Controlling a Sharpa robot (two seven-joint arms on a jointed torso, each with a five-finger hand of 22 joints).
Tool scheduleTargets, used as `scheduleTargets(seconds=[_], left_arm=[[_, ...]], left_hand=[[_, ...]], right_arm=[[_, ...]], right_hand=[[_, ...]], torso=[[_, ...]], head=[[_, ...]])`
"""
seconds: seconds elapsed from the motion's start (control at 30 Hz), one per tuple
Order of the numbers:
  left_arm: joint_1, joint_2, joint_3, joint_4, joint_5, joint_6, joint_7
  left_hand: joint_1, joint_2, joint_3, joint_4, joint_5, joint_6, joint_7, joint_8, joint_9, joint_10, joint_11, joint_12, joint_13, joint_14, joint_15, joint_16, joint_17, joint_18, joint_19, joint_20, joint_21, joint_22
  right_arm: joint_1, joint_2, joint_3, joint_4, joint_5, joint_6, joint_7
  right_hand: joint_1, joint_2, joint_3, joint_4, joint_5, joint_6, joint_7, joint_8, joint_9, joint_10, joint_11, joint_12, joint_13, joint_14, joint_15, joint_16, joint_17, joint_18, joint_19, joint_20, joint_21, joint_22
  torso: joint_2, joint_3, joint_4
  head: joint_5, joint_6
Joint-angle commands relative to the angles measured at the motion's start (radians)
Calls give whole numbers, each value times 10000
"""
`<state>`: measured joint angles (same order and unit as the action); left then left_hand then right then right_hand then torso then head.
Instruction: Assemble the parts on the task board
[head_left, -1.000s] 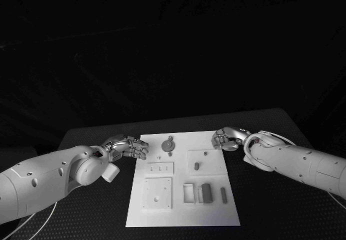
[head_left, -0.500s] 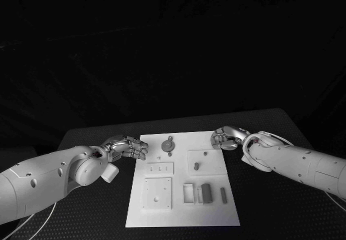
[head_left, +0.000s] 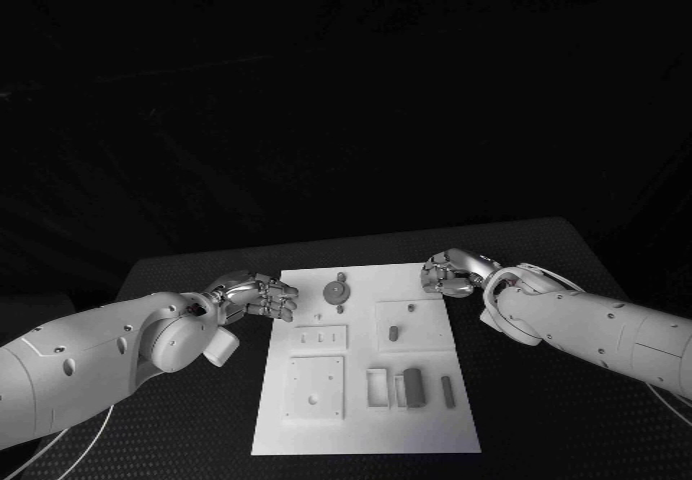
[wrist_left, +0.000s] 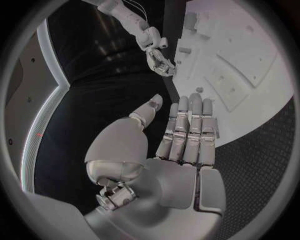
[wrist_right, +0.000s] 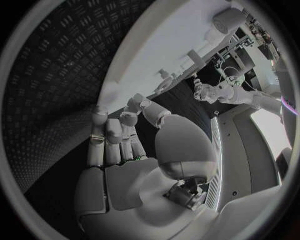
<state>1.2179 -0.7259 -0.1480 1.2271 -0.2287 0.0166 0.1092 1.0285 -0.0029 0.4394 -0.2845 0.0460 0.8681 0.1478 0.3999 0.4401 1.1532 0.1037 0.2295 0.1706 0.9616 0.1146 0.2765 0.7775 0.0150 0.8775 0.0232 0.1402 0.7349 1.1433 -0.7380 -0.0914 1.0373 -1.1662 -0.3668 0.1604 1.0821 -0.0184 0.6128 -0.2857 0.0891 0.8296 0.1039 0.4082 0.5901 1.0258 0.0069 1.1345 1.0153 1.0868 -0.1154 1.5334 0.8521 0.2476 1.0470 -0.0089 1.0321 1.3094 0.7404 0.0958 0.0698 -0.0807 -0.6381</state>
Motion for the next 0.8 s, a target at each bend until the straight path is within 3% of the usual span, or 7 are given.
scheduleTargets(seconds=[0.03, 0.33, 0.6, 0.8], left_arm=[[18, 22, 17, 111, -150, -136, -328], [252, 243, 31, 326, -300, -723, -1044], [455, 547, 31, 605, -325, -1499, -1336], [479, 910, 27, 610, -350, -1966, -1693]], left_hand=[[-196, -58, -5, 76, 44, 33, 1, -27, -26, 90, 2, -40, 13, 31, 32, -74, 12, 35, 9, -52, -70, 21], [-786, -369, -245, 273, 35, -274, -73, -327, -193, 130, 22, -223, -2, 37, 50, -152, 48, 55, -3, -43, -92, 80], [-1092, -531, -311, 317, 32, -334, -39, -422, -244, -320, 244, -598, -108, 35, 52, -215, 91, 82, -24, -38, -119, 132], [-1180, -537, -288, 365, 33, -242, 8, -396, -236, -372, 263, -663, -109, 36, 55, -240, 113, 89, -27, -34, -129, 156]], right_arm=[[229, 2, 26, 351, 70, 33, -575], [740, 167, 26, 1253, -472, 492, -1232], [825, 479, 26, 1992, -697, 740, -1913], [825, 800, 26, 2417, -844, 811, -2289]], right_hand=[[-33, 25, 5, -48, 68, 2160, -246, 43, 24, -240, -318, 51, 13, 57, -55, 67, 10, 142, 54, -14, 35, 171], [-26, 18, 12, -52, 68, 2167, -252, 45, 40, -232, -325, 57, 15, 67, -63, 67, 9, 142, 60, -23, 41, 170], [-17, -4, 15, -58, 64, 2210, -275, 61, 90, -184, -348, 84, 24, 114, -85, 83, 13, 142, 85, -46, 63, 170], [-13, -24, 12, -65, 63, 2232, -289, 65, 119, -153, -363, 100, 29, 147, -101, 101, 19, 142, 97, -62, 76, 170]], torso=[[-12, 2, -10], [-58, -21, -45], [-230, -97, -114], [-362, -150, -178]], head=[[9, 39], [81, 132], [283, 109], [456, 102]])
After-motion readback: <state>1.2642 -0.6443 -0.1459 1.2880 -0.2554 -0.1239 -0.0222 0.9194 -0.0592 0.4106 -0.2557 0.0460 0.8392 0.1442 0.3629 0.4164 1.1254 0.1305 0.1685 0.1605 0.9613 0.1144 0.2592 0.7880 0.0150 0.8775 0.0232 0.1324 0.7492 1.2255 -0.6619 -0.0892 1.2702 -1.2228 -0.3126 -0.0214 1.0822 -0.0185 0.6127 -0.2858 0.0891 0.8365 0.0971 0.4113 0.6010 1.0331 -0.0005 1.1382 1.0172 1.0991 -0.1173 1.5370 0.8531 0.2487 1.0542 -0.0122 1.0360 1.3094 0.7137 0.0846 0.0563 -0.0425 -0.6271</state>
